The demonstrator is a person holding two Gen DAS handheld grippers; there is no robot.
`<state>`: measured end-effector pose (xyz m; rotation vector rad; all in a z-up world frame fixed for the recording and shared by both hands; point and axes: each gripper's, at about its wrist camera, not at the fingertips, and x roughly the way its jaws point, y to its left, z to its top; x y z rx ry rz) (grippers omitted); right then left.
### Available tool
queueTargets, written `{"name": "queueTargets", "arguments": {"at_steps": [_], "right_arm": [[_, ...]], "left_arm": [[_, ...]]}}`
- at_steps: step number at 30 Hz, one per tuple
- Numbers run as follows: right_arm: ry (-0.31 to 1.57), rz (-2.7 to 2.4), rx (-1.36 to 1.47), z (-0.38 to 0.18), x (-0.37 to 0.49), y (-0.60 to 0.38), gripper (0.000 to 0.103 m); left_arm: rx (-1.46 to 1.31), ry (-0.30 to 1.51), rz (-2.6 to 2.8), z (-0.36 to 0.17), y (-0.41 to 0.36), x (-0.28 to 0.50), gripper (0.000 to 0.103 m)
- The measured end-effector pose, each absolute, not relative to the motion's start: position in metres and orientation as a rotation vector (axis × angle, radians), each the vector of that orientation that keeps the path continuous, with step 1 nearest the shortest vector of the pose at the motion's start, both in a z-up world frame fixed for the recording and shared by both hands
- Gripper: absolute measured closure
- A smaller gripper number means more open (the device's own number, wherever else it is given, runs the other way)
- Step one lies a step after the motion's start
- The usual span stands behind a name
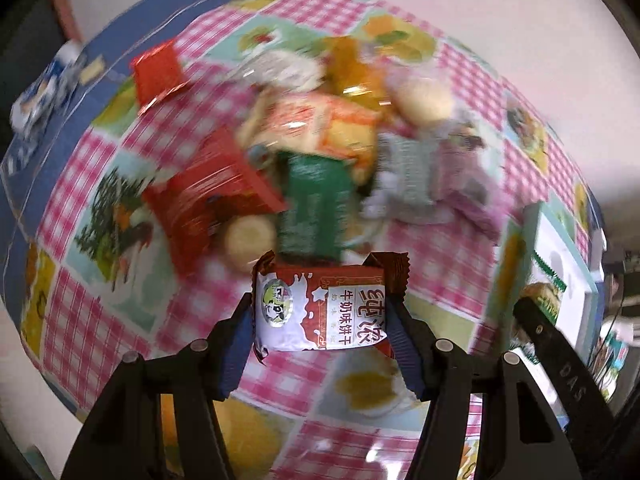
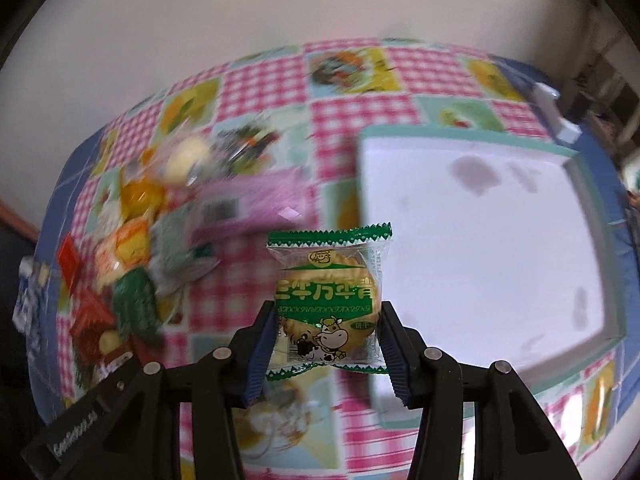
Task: Organize snacks
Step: 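Carry both snacks over the white tray and open both tools to drop them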
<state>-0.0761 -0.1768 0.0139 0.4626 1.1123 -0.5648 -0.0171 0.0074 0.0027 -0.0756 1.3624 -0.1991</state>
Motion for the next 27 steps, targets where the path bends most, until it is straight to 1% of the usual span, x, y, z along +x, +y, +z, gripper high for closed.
{"name": "queueTargets", "arguments": {"at_steps": [3, 7, 14, 22, 27], "right_arm": [[1.101, -0.681, 0.493, 0.015, -0.090, -0.203, 0.050], [1.077, -0.783, 0.584, 0.015, -0.109, -0.239, 0.050], [1.049, -0.893, 0.661, 0.015, -0.133, -0.278, 0.050], [1.040, -1.010, 0.747, 0.001, -0.156, -0.316, 0.050], [1.036, -1.048, 0.762, -0.002, -0.162, -0.328, 0.050]], "left_arm": [[-0.021, 1.339, -0.265, 0.010, -0.020, -0.018, 0.038], [0.059, 1.311, -0.411, 0.021, -0.076, -0.022, 0.038], [0.112, 1.273, -0.552, 0.023, -0.141, -0.023, 0.038], [0.163, 1.274, -0.637, 0.004, -0.193, -0.024, 0.038], [0.180, 1.252, -0.681, 0.003, -0.214, -0.026, 0.037]]}}
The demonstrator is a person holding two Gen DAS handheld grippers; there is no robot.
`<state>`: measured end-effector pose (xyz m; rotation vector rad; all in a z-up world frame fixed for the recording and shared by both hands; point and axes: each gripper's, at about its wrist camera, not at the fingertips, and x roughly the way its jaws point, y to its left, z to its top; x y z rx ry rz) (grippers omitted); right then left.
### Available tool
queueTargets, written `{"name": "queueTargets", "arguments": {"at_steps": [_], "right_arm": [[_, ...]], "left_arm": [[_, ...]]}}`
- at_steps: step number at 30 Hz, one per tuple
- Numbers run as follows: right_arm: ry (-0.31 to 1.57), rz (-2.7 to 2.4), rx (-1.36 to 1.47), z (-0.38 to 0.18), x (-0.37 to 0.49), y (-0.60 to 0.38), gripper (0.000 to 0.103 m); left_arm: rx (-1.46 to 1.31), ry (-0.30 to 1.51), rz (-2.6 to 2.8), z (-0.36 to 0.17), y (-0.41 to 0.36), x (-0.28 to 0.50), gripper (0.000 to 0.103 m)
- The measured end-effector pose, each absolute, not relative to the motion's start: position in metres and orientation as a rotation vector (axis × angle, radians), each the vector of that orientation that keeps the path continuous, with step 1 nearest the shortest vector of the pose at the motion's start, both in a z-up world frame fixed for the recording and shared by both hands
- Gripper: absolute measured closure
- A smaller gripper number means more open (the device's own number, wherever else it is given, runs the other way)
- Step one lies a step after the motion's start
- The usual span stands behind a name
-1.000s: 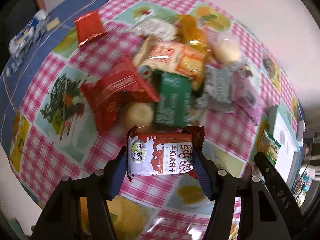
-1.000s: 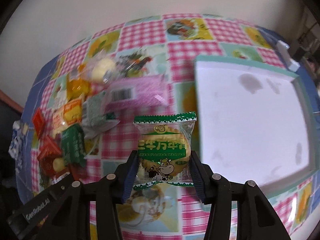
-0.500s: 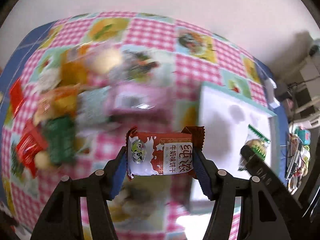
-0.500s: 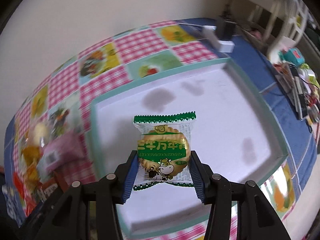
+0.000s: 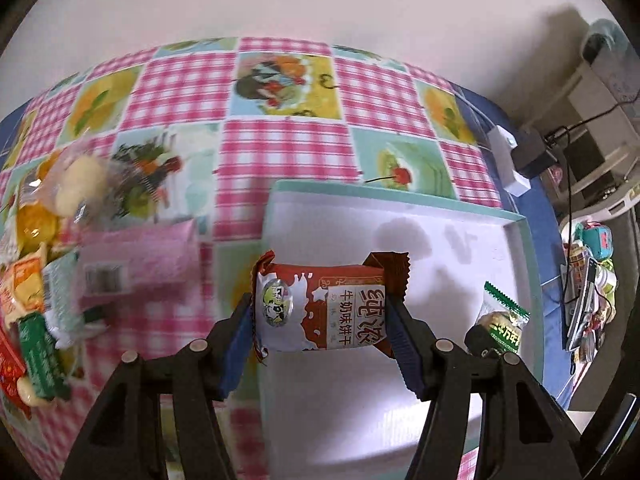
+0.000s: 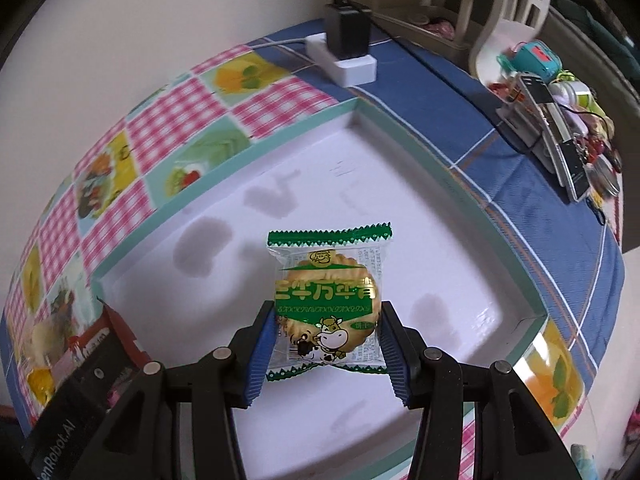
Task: Organize snacks
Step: 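Carry both snacks over the white tray and open both tools to drop them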
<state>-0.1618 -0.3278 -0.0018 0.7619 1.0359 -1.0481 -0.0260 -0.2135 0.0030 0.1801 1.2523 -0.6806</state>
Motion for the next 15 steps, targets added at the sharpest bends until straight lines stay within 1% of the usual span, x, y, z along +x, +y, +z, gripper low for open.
{"name": "queueTargets", "arguments": {"at_steps": [1, 3, 4, 10, 11, 13, 14, 15], "right_arm": [[1.035, -1.048, 0.763, -0.002, -0.162, -0.330, 0.050], [1.032, -1.050, 0.761, -0.002, -0.162, -0.332, 0.050], [1.032, -1.051, 0.758, -0.001, -0.162, -0.332, 0.050], [1.052, -1.020, 0.750, -0.003, -0.156, -0.326, 0.050], [1.054, -1.012, 0.747, -0.003, -0.155, -0.326, 0.050], [1.054, -0.997, 0.743, -0.003, -0.152, -0.323, 0.046], [1.053, -0.987, 0.738, -0.003, -0.151, -0.322, 0.040], [1.052, -0.978, 0.731, -0.003, -0.149, -0.320, 0.033]], "left_arm": [[0.181, 1.247, -0.682, 0.003, -0.215, -0.026, 0.037], [0.186, 1.238, -0.689, 0.004, -0.215, -0.028, 0.030], [0.190, 1.236, -0.691, 0.004, -0.216, -0.028, 0.028], [0.180, 1.234, -0.663, 0.014, -0.207, -0.027, 0.027], [0.176, 1.237, -0.654, 0.015, -0.204, -0.026, 0.026], [0.169, 1.236, -0.619, 0.018, -0.196, -0.024, 0.015], [0.162, 1.229, -0.600, 0.020, -0.192, -0.023, 0.012], [0.160, 1.224, -0.589, 0.022, -0.189, -0.022, 0.012]]}}
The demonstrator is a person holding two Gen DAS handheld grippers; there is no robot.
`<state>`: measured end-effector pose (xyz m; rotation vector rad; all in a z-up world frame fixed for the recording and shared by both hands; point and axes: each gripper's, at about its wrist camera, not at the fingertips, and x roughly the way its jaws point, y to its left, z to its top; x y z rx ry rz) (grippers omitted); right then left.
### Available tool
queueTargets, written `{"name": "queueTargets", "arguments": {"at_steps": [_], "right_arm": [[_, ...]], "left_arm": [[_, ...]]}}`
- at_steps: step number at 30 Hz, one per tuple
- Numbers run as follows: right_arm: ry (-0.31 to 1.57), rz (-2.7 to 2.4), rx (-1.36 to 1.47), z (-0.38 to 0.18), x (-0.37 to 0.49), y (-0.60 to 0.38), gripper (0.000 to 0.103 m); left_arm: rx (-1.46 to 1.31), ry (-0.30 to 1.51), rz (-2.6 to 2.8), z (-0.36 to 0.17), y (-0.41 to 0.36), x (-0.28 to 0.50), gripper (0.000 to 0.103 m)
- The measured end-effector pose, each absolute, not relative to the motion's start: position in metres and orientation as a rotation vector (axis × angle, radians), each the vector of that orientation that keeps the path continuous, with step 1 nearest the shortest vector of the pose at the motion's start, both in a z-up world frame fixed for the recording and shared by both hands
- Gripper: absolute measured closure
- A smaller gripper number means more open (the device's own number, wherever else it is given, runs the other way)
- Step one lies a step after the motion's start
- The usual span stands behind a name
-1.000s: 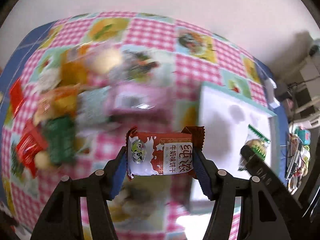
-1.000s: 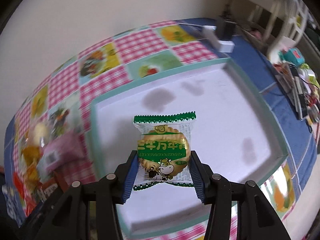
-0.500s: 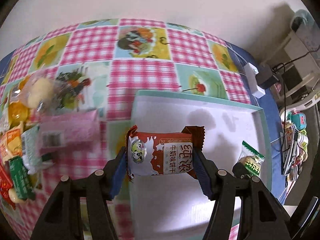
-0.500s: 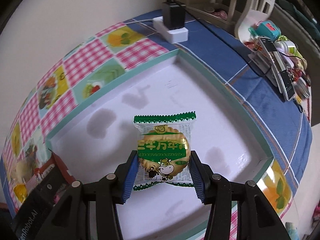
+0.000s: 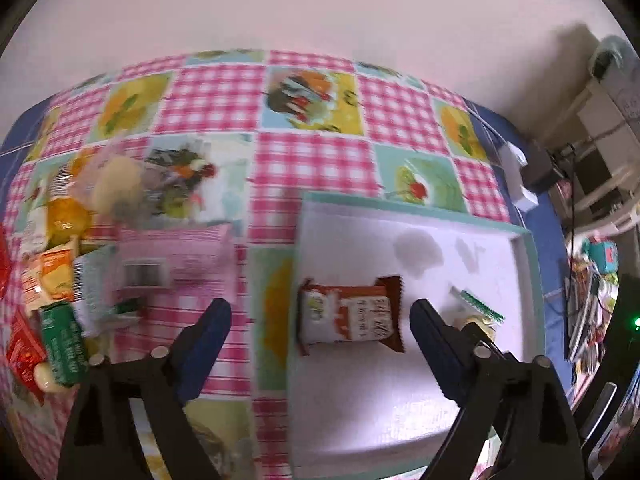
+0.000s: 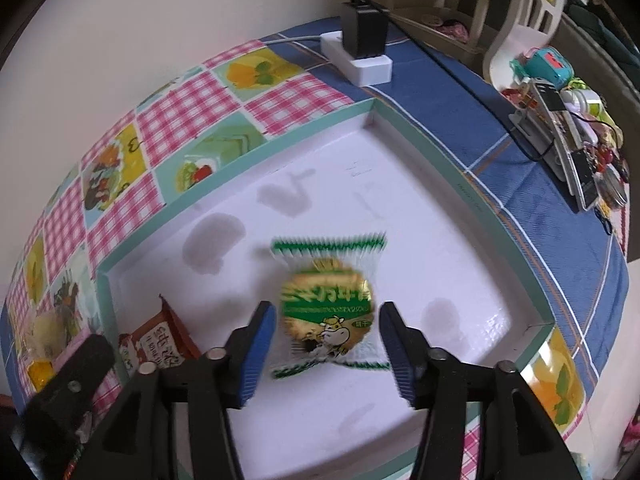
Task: Organize snacks
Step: 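Carry both snacks over the white tray and open both tools to drop them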
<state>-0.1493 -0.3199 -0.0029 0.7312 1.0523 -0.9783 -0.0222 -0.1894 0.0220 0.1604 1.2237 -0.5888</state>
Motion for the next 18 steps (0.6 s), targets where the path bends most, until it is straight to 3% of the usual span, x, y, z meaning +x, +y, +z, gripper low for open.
{"name": "queueTargets", "arguments": {"at_steps": [7, 11, 18], "right_arm": [[1.041, -0.916, 0.709, -0.001, -0.141, -0.305, 0.017], [1.027, -0.889, 0.698, 0.000, -0.139, -0.296, 0.000], [1.023, -0.832, 0.652, 0.005, -0.136, -0.267, 0.000]], "left_arm": [[0.149, 1.208, -0.474, 0.023, -0.159, -0.017, 0.010], [0.163, 1.193, -0.404, 0.019, -0.140, -0.015, 0.006], [0.113, 1.190, -0.319, 0.019, -0.098, -0.014, 0.005]]}}
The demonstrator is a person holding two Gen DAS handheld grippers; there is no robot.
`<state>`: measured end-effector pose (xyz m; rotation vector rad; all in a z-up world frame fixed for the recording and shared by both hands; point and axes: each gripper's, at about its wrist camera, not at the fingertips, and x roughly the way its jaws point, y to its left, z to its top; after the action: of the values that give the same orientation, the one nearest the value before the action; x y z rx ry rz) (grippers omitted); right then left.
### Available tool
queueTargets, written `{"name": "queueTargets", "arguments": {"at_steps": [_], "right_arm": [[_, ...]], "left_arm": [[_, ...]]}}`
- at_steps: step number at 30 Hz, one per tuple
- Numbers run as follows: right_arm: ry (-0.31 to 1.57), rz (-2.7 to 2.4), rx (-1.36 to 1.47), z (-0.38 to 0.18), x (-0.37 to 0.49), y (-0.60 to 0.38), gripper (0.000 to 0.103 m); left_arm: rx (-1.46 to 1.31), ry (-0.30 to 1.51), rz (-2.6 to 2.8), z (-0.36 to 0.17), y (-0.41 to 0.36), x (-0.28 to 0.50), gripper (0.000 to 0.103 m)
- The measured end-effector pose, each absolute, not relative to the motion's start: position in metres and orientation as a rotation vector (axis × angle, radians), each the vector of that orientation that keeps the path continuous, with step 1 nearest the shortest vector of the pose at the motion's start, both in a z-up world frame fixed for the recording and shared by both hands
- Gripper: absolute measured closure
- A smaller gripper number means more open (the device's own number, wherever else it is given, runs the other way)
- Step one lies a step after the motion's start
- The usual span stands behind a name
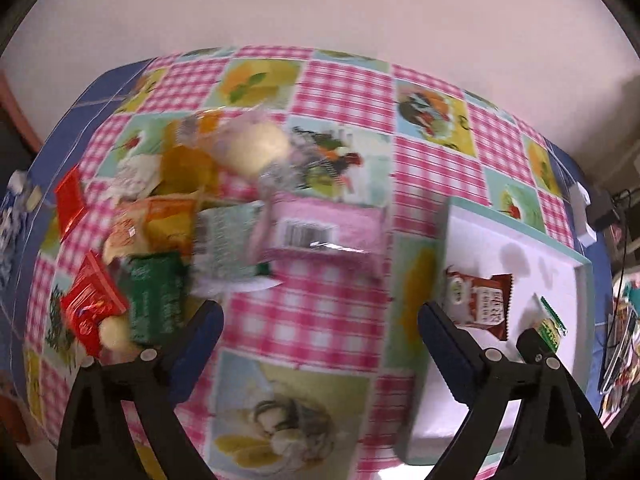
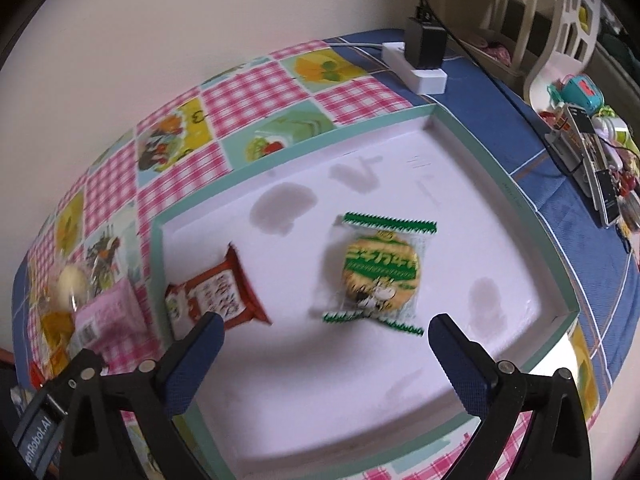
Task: Organize snacks
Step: 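Carry both snacks over the white tray and open both tools to drop them, then grasp the red wrapper with the left tool while the right tool grasps the green box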
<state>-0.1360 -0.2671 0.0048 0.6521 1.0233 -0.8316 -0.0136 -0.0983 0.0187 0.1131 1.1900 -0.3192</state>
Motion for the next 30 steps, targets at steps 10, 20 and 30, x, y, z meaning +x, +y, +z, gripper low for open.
{"name": "queueTargets", "arguments": {"at_steps": [10, 20, 30], "right_arm": [[1.038, -0.718, 0.570, 0.010, -0.126, -0.222, 0.000], [1.074, -0.609, 0.522, 0.006, -0.119, -0.186, 0.000], [1.076, -0.450, 0.454, 0.011, -0.093, -0.137, 0.000]], "left_arm": [[0.064, 1.218, -0.257, 0.019, -0.044, -0.022, 0.005], [0.000, 1.252, -0.092, 0.017, 0.028, -0.016, 0.005], [-0.208, 1.311, 0.059, 0.004, 0.112, 0.005, 0.005]]}}
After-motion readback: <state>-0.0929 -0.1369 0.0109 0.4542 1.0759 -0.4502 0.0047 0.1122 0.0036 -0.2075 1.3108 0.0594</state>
